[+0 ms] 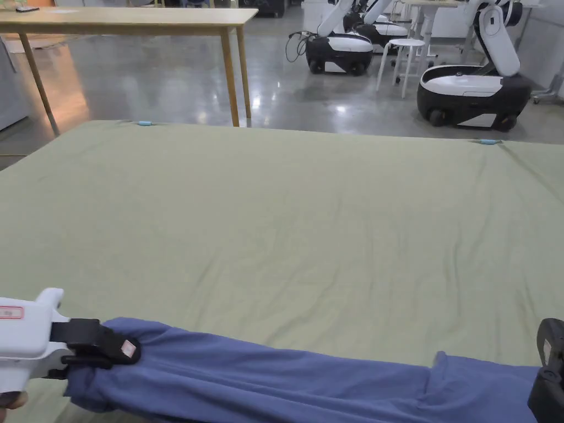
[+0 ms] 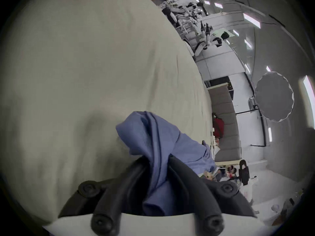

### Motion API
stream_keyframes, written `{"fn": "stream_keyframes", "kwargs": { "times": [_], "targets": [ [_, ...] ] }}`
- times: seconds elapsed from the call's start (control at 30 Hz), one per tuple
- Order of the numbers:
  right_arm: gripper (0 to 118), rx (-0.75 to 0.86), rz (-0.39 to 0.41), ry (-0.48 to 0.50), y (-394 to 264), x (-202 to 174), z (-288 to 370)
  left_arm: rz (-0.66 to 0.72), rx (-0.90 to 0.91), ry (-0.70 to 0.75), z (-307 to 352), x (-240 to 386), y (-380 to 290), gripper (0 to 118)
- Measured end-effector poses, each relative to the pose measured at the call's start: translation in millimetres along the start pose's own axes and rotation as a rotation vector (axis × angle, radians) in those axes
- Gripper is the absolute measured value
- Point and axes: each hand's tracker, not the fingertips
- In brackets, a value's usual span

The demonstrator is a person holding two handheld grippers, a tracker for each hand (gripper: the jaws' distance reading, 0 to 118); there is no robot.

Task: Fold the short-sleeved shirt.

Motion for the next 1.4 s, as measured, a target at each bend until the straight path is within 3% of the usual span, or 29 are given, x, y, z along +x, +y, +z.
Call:
{"fn": "stream_keyframes", "kwargs": {
  "times": [0.07,0.13,0.33,0.67,0.87,0.9,0.93,0.97,1.0,1.03,1.17,1.2,1.27,1.33,1.4],
  "targets": [
    [1,0.009,-0.003,0.002,1.7,2.2,-0.3,0.013,0.022,-0.001,23.8,3.8,-2.4,6],
    [1,0.011,-0.004,0.005,4.1,3.7,-2.3,-0.040,0.056,0.092,40.9,20.4,-4.7,6],
    [1,0.030,-0.011,-0.006,7.0,9.8,-2.4,-0.165,0.054,0.158,26.0,97.1,-13.8,6],
    [1,-0.002,-0.034,-0.022,-4.4,27.9,5.4,-0.286,-0.093,0.152,-97.8,206.8,-52.8,6],
    [1,-0.033,-0.050,-0.037,-12.8,38.9,6.0,-0.383,-0.192,0.197,-190.6,227.5,-83.4,7],
    [1,-0.038,-0.053,-0.040,-13.7,40.7,5.7,-0.414,-0.216,0.206,-204.4,228.3,-88.2,14],
    [1,-0.042,-0.054,-0.042,-14.2,42.0,5.5,-0.408,-0.216,0.203,-213.9,230.1,-93.2,35],
    [1,-0.046,-0.053,-0.045,-14.5,43.4,5.4,-0.406,-0.239,0.205,-223.1,228.0,-94.8,88],
    [1,-0.048,-0.054,-0.048,-14.8,44.9,5.6,-0.397,-0.260,0.197,-230.4,223.5,-94.6,113],
    [1,-0.047,-0.056,-0.052,-15.1,45.8,6.0,-0.390,-0.246,0.191,-229.2,220.2,-94.7,115],
    [1,-0.056,-0.065,-0.052,-16.4,47.2,5.0,-0.363,-0.127,0.098,-185.8,216.6,-83.6,95],
    [1,-0.062,-0.064,-0.047,-17.2,46.0,3.0,-0.361,-0.099,0.053,-166.3,217.6,-82.0,75],
    [1,-0.065,-0.063,-0.041,-19.6,42.8,0.3,-0.368,-0.032,0.005,-140.2,207.5,-78.2,0],
    [1,-0.071,-0.066,-0.030,-20.9,39.5,-3.0,-0.339,0.044,0.019,-125.7,196.9,-73.6,0],
    [1,-0.075,-0.073,-0.019,-21.5,36.4,-5.7,-0.285,-0.029,0.023,-129.5,180.0,-69.8,0]
  ]
}}
